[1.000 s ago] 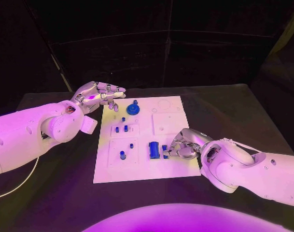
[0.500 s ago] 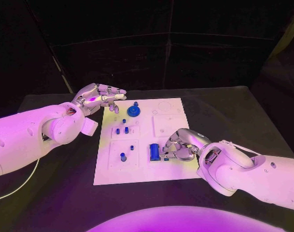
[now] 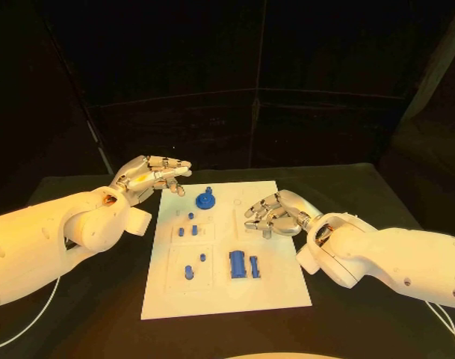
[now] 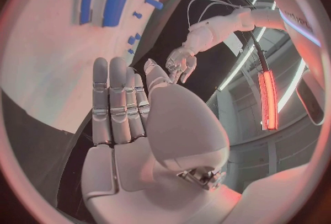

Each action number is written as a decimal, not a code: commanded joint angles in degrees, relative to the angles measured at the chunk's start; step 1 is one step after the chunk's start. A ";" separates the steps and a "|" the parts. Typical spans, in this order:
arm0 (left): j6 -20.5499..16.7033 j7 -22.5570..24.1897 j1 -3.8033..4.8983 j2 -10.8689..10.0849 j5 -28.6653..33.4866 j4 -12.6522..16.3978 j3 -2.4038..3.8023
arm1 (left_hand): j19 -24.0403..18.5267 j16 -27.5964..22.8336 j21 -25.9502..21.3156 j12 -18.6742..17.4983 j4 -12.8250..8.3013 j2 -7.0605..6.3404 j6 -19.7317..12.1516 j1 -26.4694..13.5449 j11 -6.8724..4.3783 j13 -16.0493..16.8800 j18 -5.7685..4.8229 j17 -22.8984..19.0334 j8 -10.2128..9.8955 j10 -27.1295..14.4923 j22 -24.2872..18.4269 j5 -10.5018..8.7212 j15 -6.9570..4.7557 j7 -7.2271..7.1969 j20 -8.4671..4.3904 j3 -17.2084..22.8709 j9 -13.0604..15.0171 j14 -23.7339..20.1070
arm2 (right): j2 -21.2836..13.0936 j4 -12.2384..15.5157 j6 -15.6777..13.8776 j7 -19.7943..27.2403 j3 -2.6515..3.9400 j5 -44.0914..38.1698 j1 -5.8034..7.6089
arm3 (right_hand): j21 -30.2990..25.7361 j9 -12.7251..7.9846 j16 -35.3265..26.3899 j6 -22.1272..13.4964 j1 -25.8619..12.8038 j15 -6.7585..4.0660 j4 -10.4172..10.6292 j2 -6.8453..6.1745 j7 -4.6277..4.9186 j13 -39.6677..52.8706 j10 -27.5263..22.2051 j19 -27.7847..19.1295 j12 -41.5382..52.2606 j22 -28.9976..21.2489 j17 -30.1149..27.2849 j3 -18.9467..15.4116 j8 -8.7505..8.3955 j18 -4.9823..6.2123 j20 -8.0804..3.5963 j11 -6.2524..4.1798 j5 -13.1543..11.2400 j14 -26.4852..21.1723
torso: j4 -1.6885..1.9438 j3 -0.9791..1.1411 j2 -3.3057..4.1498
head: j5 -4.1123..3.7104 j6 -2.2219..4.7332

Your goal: Assemble the parts on the task board

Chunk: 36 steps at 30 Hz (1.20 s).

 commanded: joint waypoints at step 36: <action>-24.78 7.52 -4.40 4.13 7.31 0.67 1.71 | -50.53 -45.06 -28.88 -12.83 4.67 3.37 -37.65 -44.26 -2.15 -4.29 -5.03 -28.34 -6.90 -40.83 -27.58 -2.87 -1.91 -9.80 -1.40 -11.92 -4.08 -45.06 | 11.17 -16.59 -4.71 23.97 1.77 39.90 2.52 | -39.42 -16.42 -38.80 -33.20 -51.56 -0.64 -7.81 -0.34 -5.23 -38.96 -33.42 -34.64 -30.96 -27.93 -34.56 1.93 -8.13 -4.75 -0.84 -4.89 -9.30 -47.59 | -1.11 1.22 -3.77 | 5.16 5.34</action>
